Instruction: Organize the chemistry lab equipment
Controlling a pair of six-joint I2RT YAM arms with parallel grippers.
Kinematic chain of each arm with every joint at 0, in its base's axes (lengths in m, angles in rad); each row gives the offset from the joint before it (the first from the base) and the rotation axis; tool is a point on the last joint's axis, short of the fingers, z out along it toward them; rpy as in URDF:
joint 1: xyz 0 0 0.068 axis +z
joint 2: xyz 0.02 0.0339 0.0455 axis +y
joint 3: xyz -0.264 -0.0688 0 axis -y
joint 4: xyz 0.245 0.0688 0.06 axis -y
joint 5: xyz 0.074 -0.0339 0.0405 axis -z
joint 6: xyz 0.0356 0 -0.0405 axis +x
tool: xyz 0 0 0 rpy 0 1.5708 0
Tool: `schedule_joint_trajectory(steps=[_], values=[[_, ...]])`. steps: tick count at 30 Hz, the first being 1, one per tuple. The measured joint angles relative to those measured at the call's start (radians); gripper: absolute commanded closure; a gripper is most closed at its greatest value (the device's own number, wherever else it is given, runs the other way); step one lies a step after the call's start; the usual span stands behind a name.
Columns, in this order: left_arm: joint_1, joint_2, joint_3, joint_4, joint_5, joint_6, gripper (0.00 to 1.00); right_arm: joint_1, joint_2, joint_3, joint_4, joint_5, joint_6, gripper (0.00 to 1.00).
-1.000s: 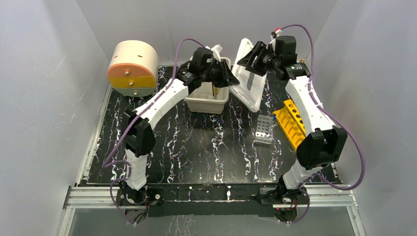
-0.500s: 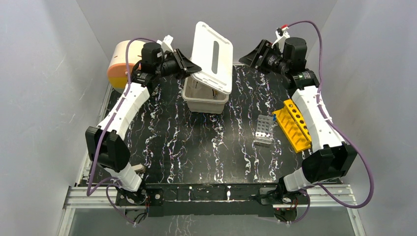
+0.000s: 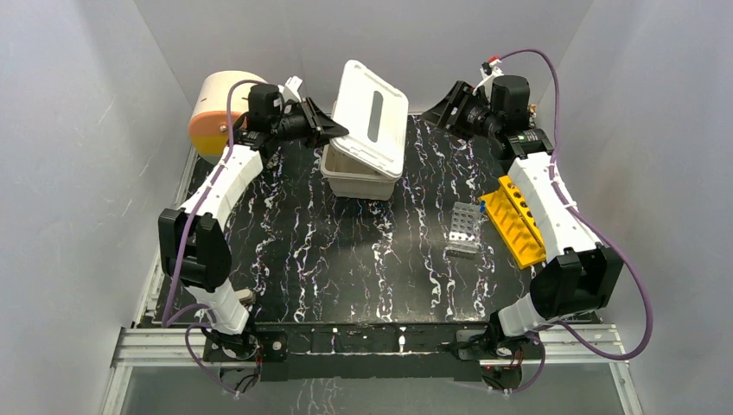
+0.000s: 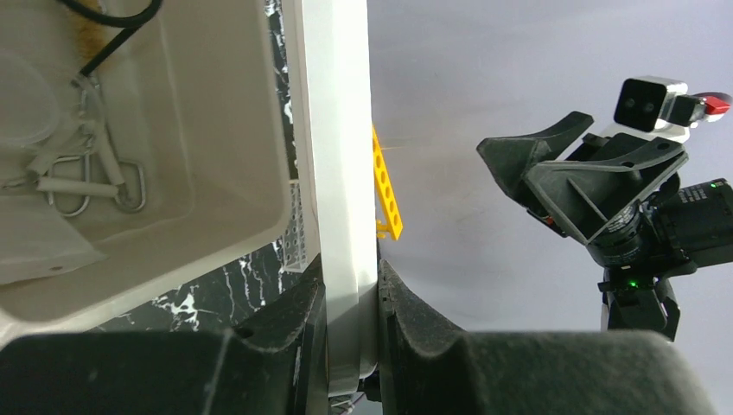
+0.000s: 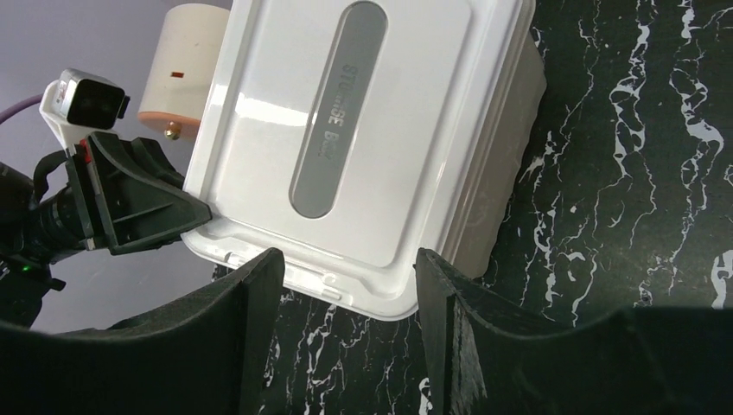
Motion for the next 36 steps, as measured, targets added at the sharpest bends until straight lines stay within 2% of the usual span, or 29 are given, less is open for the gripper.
schedule_joint_trajectory(steps=[8, 14, 17, 21, 24, 28, 33, 36], values=[[0.04, -0.001, -0.116, 0.097, 0.02, -0.039, 1.0, 0.014, 0.084, -0.014, -0.005, 0.051, -0.031, 0.35], [0.058, -0.001, -0.119, 0.109, 0.031, -0.029, 0.69, 0.082, 0.18, -0.014, -0.036, 0.138, -0.072, 0.35], [0.071, 0.0, -0.119, 0.1, 0.032, -0.003, 0.59, 0.122, 0.224, -0.01, -0.043, 0.18, -0.082, 0.35], [0.08, 0.005, -0.119, 0.06, 0.031, 0.035, 0.58, 0.156, 0.278, 0.015, -0.054, 0.218, -0.098, 0.32], [0.083, 0.018, -0.113, 0.019, 0.03, 0.065, 0.53, 0.167, 0.31, 0.031, -0.05, 0.225, -0.103, 0.3], [0.083, 0.04, -0.084, -0.072, -0.001, 0.123, 0.52, 0.179, 0.326, 0.042, -0.049, 0.247, -0.103, 0.3], [0.083, 0.043, -0.067, -0.161, -0.06, 0.19, 0.42, 0.187, 0.331, 0.055, -0.048, 0.269, -0.105, 0.3], [0.083, 0.043, -0.067, -0.199, -0.094, 0.219, 0.39, 0.189, 0.331, 0.056, -0.048, 0.28, -0.106, 0.29]])
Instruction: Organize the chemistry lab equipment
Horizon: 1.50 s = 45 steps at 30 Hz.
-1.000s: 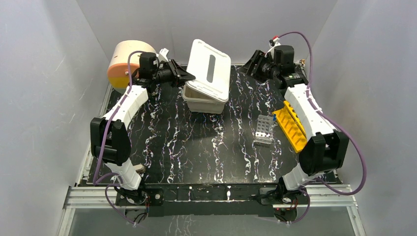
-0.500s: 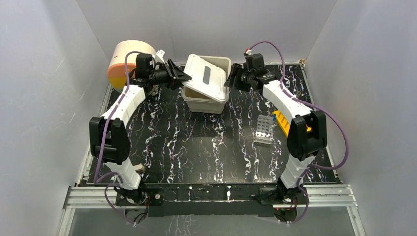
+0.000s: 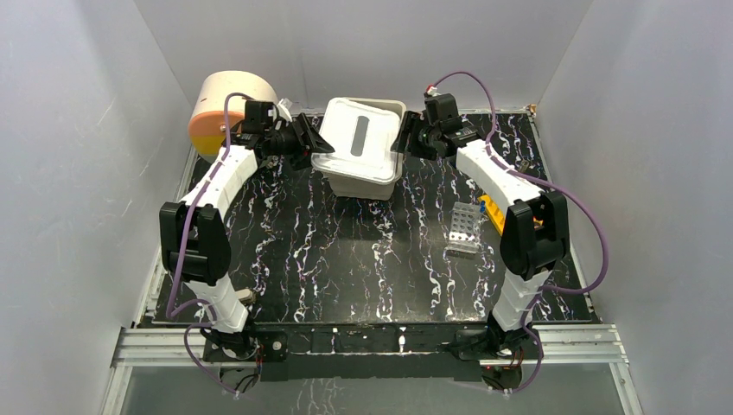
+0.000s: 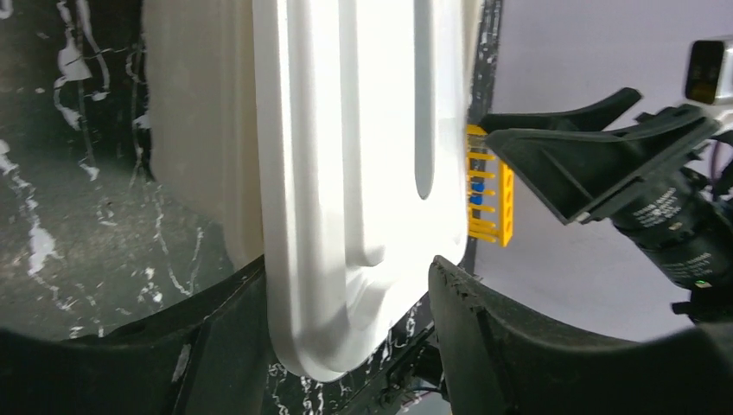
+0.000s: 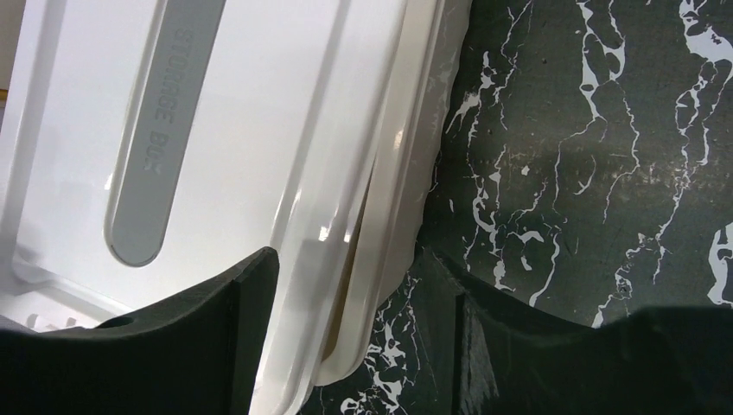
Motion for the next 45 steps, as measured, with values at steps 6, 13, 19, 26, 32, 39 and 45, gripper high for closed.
schedule_joint_trajectory(steps=[6, 13, 19, 26, 32, 39, 45], values=[[0.0, 0.0, 0.0, -0.075, -0.076, 0.063, 0.35, 0.006, 0.006, 0.005, -0.003, 0.017, -0.011, 0.26], [0.0, 0.0, 0.0, -0.109, -0.105, 0.103, 0.37, 0.016, 0.029, 0.03, -0.018, 0.019, -0.026, 0.22], [0.0, 0.0, -0.002, -0.12, -0.106, 0.12, 0.5, 0.027, 0.064, 0.057, -0.043, 0.035, -0.038, 0.22], [0.0, 0.012, -0.021, -0.124, -0.104, 0.138, 0.62, 0.032, 0.082, 0.068, -0.055, 0.076, -0.04, 0.23], [-0.003, 0.027, -0.04, -0.124, -0.111, 0.157, 0.6, 0.035, 0.082, 0.069, -0.054, 0.09, -0.029, 0.23], [-0.009, 0.027, -0.047, -0.116, -0.121, 0.178, 0.56, 0.035, 0.082, 0.069, -0.053, 0.099, -0.021, 0.26], [-0.02, 0.057, -0.016, -0.114, -0.119, 0.187, 0.52, 0.042, 0.082, 0.069, -0.052, 0.142, 0.005, 0.31]])
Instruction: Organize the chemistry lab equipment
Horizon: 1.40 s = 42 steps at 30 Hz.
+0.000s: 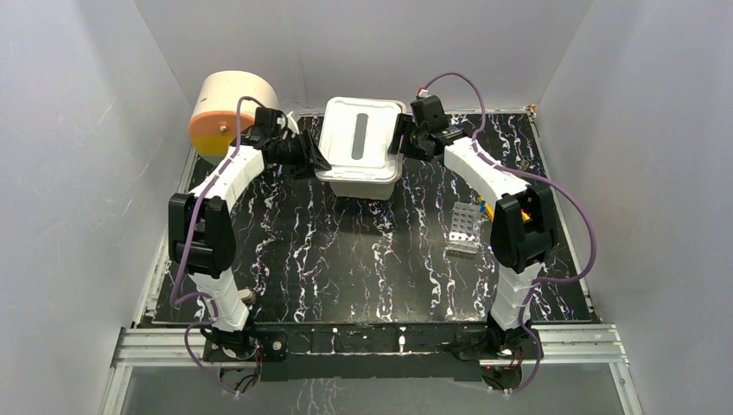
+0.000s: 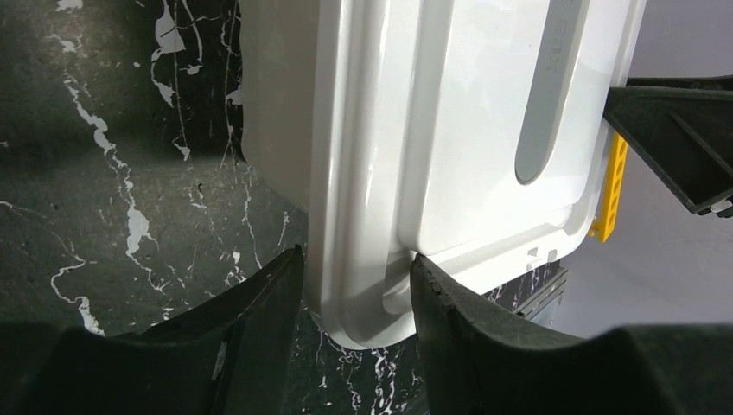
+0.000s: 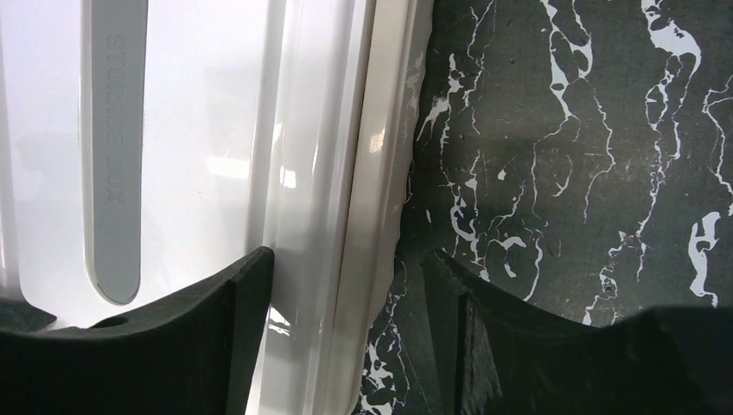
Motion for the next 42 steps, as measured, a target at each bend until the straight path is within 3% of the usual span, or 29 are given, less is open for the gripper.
schedule_joint_trajectory(steps=[5, 16, 21, 23, 26, 34, 39, 42], values=[[-0.007, 0.035, 0.031, 0.0, 0.016, 0.003, 0.51, 0.008, -0.002, 0.0, 0.01, 0.029, 0.01, 0.38], [-0.015, 0.059, 0.047, 0.004, 0.014, 0.007, 0.39, 0.008, -0.002, 0.01, 0.007, 0.077, -0.015, 0.38], [-0.018, 0.06, 0.044, 0.008, 0.008, 0.006, 0.43, 0.009, -0.004, 0.021, 0.002, 0.078, -0.039, 0.5], [-0.02, 0.059, 0.04, 0.019, 0.008, 0.006, 0.41, 0.01, -0.011, 0.021, 0.002, 0.071, -0.052, 0.62], [-0.021, 0.055, 0.031, 0.035, 0.007, 0.006, 0.39, 0.008, -0.035, 0.021, 0.0, 0.061, -0.066, 0.67], [-0.021, 0.055, 0.031, 0.031, -0.002, 0.007, 0.28, -0.002, -0.07, 0.021, 0.001, 0.074, -0.095, 0.66], [-0.021, 0.058, 0.034, 0.021, -0.007, 0.006, 0.24, -0.003, -0.047, 0.03, 0.0, 0.071, -0.112, 0.45], [-0.021, 0.065, 0.04, 0.018, -0.004, 0.006, 0.23, -0.003, -0.038, 0.03, 0.0, 0.058, -0.121, 0.41]])
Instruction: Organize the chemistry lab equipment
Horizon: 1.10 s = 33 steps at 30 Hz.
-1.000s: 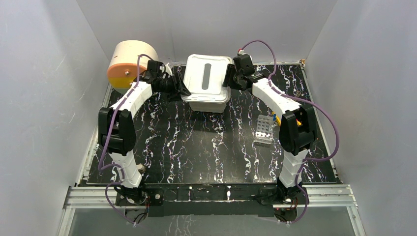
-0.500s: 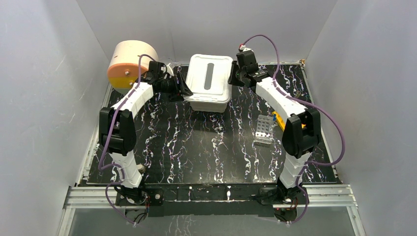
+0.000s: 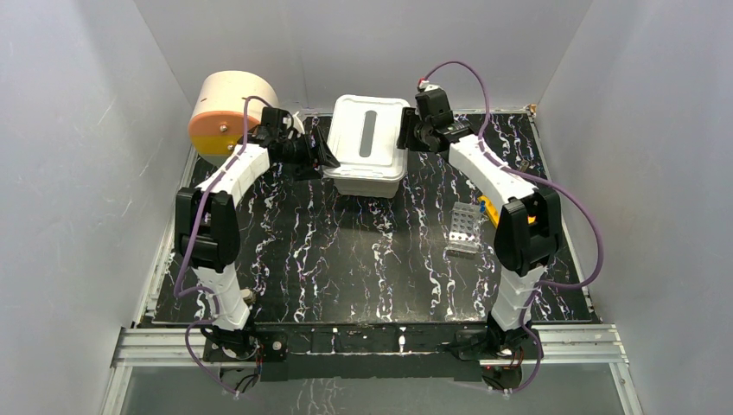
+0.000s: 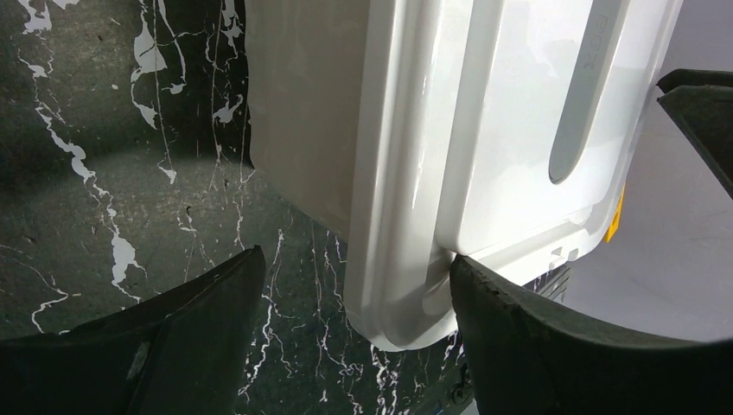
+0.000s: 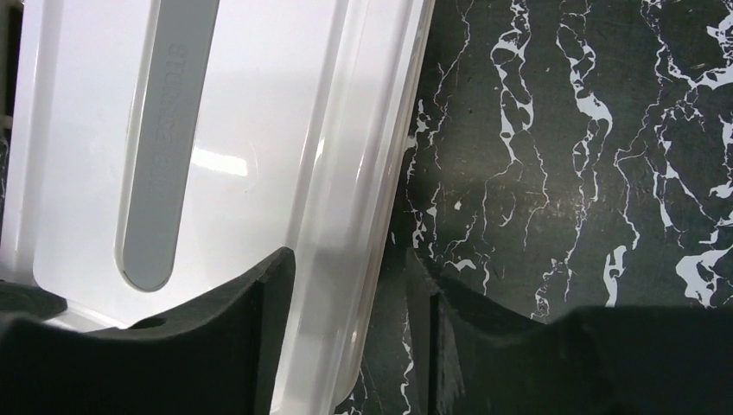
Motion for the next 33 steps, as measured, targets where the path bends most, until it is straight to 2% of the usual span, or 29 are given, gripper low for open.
schedule_joint_trajectory(steps=[8, 16, 27, 30, 33], values=[[0.0, 0.024, 0.028, -0.008, -0.002, 0.0, 0.18, 0.0, 0.038, 0.018, -0.009, 0.006, -0.011, 0.59], [0.0, 0.041, 0.058, -0.031, -0.013, 0.008, 0.16, 0.004, 0.079, 0.061, -0.014, 0.033, -0.005, 0.65], [-0.005, 0.061, 0.115, -0.053, -0.042, 0.016, 0.09, 0.0, 0.1, 0.083, -0.036, 0.1, 0.077, 0.79], [-0.005, 0.061, 0.14, -0.055, -0.042, 0.016, 0.07, -0.009, 0.097, 0.074, -0.032, 0.087, 0.098, 0.79], [-0.005, 0.056, 0.163, -0.053, -0.043, 0.018, 0.06, -0.026, 0.09, 0.057, -0.016, 0.044, 0.107, 0.74]])
